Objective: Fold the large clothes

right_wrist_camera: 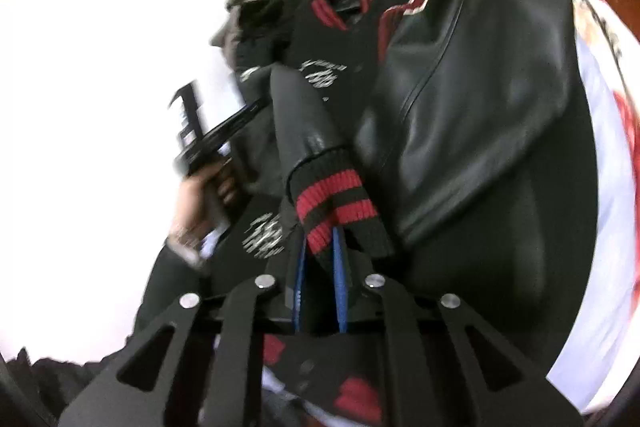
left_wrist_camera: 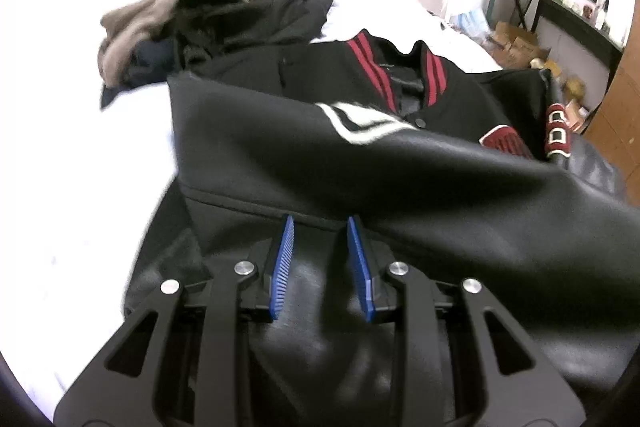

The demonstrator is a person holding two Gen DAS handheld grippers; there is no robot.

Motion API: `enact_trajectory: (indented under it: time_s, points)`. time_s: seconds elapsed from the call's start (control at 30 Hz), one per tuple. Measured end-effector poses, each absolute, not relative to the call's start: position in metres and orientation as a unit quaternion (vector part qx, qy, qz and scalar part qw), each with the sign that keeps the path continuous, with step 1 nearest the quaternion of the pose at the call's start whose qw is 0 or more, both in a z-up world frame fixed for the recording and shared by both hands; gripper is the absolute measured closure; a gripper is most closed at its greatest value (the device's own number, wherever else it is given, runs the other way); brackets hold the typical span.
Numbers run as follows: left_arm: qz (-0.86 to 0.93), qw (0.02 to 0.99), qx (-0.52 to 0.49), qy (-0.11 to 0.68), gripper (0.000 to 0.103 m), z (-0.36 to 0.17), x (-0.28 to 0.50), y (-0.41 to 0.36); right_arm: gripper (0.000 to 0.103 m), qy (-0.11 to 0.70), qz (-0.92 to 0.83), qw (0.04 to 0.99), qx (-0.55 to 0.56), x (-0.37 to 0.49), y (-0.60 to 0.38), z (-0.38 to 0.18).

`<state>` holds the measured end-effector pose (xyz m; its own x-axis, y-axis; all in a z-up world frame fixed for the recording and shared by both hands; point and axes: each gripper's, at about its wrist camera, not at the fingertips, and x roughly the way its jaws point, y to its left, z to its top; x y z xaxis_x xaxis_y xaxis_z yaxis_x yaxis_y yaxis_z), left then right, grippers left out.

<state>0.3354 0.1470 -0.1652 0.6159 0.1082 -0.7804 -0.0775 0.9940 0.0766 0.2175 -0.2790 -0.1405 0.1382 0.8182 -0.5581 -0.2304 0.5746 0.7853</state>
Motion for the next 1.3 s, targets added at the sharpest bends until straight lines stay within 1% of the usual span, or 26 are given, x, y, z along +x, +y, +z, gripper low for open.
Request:
enact_trajectory:
  time_s: [0.13,0.23,0.33,0.47,0.5,0.53,0.57,0.6,0.73,0.8,0.87,0.9,0.93,0.97,1.03,1.1,1.17,1.2,1.3]
  points:
    - [0.063,0.890,0.079,0.445,0.073,-0.159,0.355,0.132,0.093,0.544,0.362,0.690,0.310,0.176,-0.290,-0.164]
    - [0.073,0.884,0.104,0.451,0.073,-0.159,0.370,0.129,0.093,0.541,0.341,0.683,0.353,0.170,-0.310,-0.187]
    - [0.059,0.863,0.140,0.481,0.073,-0.182,0.396,0.121,0.093,0.527,0.321,0.686,0.386,0.176,-0.328,-0.208]
    - [0.061,0.838,0.187,0.510,0.073,-0.223,0.424,0.111,0.092,0.508,0.294,0.724,0.362,0.202,-0.328,-0.209]
    - [0.066,0.832,0.200,0.513,0.073,-0.231,0.428,0.109,0.081,0.504,0.289,0.741,0.337,0.210,-0.327,-0.203]
    - [0.070,0.826,0.211,0.517,0.073,-0.240,0.434,0.109,0.065,0.504,0.283,0.751,0.319,0.216,-0.329,-0.199]
    - [0.072,0.824,0.212,0.521,0.073,-0.244,0.436,0.110,0.056,0.501,0.273,0.769,0.288,0.221,-0.328,-0.190]
    - [0.074,0.823,0.212,0.522,0.073,-0.246,0.438,0.111,0.049,0.498,0.271,0.777,0.275,0.222,-0.328,-0.185]
    - [0.082,0.817,0.242,0.518,0.073,-0.240,0.432,0.112,0.048,0.472,0.269,0.818,0.191,0.221,-0.328,-0.156]
    - [0.103,0.817,0.248,0.511,0.072,-0.229,0.424,0.118,0.048,0.455,0.275,0.829,0.173,0.216,-0.330,-0.146]
    - [0.093,0.829,0.224,0.504,0.073,-0.210,0.410,0.121,0.050,0.438,0.293,0.836,0.156,0.210,-0.322,-0.137]
    - [0.087,0.834,0.218,0.500,0.073,-0.201,0.404,0.120,0.061,0.435,0.308,0.833,0.147,0.208,-0.315,-0.137]
    - [0.076,0.840,0.211,0.493,0.073,-0.189,0.391,0.116,0.070,0.438,0.316,0.830,0.137,0.207,-0.305,-0.137]
    - [0.063,0.847,0.205,0.487,0.073,-0.177,0.378,0.109,0.076,0.441,0.320,0.828,0.131,0.205,-0.299,-0.138]
    - [0.035,0.853,0.202,0.479,0.073,-0.158,0.352,0.093,0.083,0.447,0.325,0.824,0.122,0.206,-0.279,-0.146]
    - [0.004,0.859,0.189,0.476,0.073,-0.139,0.319,0.075,0.083,0.457,0.323,0.821,0.118,0.208,-0.266,-0.157]
    - [-0.023,0.859,0.174,0.482,0.073,-0.129,0.289,0.061,0.084,0.482,0.311,0.810,0.121,0.216,-0.254,-0.180]
    - [-0.032,0.857,0.170,0.486,0.073,-0.125,0.272,0.053,0.086,0.503,0.304,0.799,0.125,0.221,-0.250,-0.194]
    - [-0.043,0.853,0.154,0.497,0.073,-0.124,0.234,0.043,0.088,0.534,0.289,0.784,0.130,0.230,-0.245,-0.228]
